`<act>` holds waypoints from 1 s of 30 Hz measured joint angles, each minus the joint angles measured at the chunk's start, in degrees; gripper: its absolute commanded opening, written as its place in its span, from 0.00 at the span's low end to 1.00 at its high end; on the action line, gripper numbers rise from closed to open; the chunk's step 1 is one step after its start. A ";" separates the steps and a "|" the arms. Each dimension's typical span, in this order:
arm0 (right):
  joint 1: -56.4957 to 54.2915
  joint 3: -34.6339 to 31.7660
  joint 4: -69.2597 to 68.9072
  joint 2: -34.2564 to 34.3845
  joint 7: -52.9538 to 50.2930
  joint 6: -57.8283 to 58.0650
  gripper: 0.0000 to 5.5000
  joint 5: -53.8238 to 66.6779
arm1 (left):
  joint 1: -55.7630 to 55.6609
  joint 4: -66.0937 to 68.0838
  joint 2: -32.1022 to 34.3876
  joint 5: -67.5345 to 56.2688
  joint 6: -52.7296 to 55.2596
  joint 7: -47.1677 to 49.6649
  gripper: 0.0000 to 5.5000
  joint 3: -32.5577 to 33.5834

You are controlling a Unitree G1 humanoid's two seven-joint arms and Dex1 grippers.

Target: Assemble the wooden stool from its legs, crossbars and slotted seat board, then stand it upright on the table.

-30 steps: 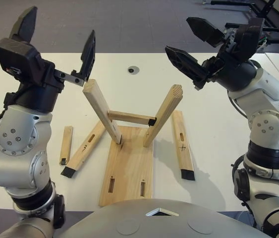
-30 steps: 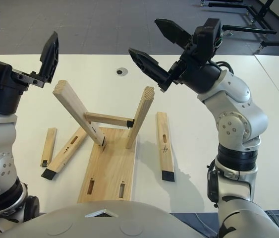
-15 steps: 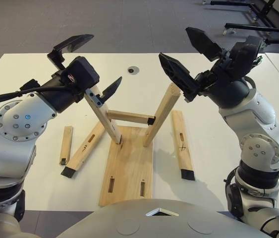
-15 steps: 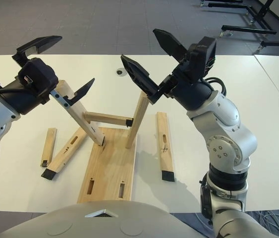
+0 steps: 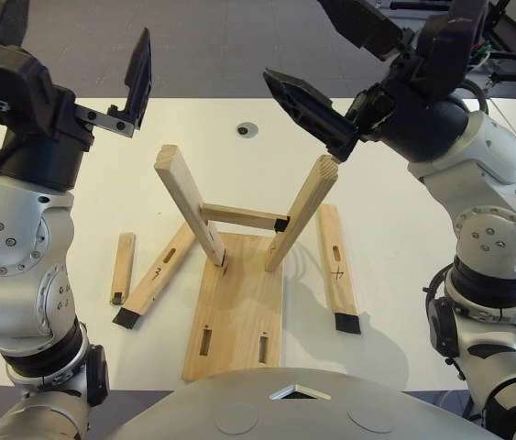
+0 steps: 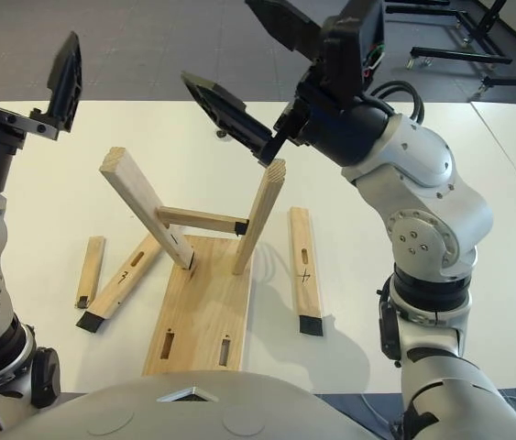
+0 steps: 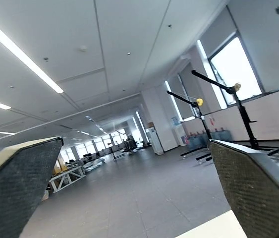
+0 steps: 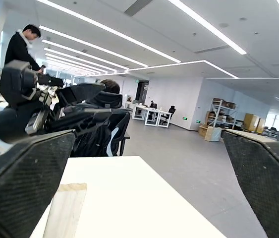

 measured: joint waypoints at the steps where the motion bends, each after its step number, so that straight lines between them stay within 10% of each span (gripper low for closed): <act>1: -0.69 1.42 0.74 -0.67 0.20 -0.07 0.98 -2.31 | 0.31 -0.12 -0.23 0.26 -0.38 0.66 0.98 0.15; 12: -11.81 20.20 4.67 -3.34 3.51 -0.54 0.98 -27.11 | 7.98 3.80 -4.46 10.51 -5.12 5.98 0.98 -9.07; 30: -10.31 30.64 4.77 -5.60 17.38 -3.00 0.98 -37.49 | 9.36 6.25 -9.28 15.57 -7.21 7.97 0.98 -13.65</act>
